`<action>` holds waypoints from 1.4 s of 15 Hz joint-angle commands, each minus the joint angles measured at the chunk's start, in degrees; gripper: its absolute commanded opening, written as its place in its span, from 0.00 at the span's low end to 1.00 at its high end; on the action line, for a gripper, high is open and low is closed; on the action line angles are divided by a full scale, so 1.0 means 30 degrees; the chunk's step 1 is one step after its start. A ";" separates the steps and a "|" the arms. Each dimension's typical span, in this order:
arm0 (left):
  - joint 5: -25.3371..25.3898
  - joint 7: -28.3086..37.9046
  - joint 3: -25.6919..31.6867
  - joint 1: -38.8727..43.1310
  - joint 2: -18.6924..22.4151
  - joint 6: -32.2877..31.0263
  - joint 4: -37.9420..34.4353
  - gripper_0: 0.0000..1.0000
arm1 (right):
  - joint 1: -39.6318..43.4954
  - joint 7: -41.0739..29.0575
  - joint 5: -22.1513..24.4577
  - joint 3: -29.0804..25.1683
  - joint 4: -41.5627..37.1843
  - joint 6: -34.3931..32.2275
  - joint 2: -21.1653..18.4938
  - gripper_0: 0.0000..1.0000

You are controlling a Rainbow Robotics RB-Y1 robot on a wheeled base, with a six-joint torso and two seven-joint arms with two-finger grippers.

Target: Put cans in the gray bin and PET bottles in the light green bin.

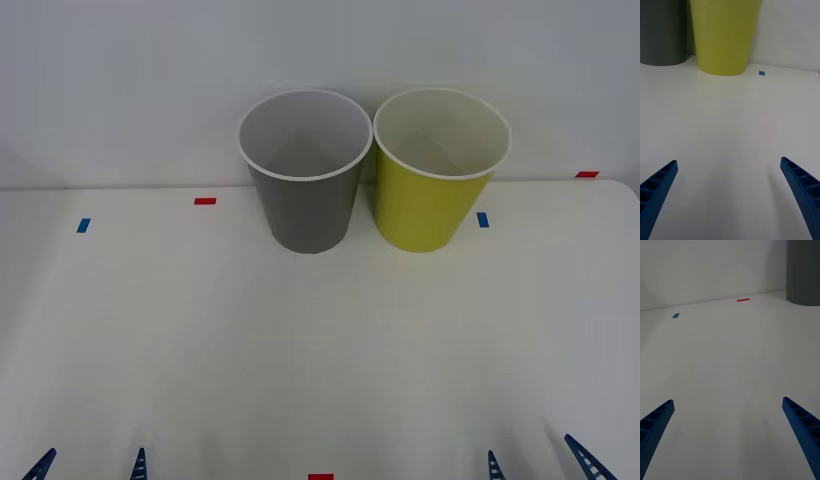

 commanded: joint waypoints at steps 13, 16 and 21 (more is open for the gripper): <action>0.0000 -0.0001 0.0000 0.0000 0.0000 0.0000 0.0000 1.00 | 0.0000 0.0000 0.0000 0.0000 0.0000 0.0001 0.0000 0.95; 0.0000 -0.0001 0.0000 0.0000 0.0000 0.0000 0.0000 1.00 | 0.0000 0.0000 0.0000 0.0000 0.0000 0.0001 0.0000 0.95; 0.0000 -0.0001 0.0000 0.0000 0.0000 0.0000 0.0000 1.00 | 0.0000 0.0000 0.0000 0.0000 0.0000 0.0001 0.0000 0.95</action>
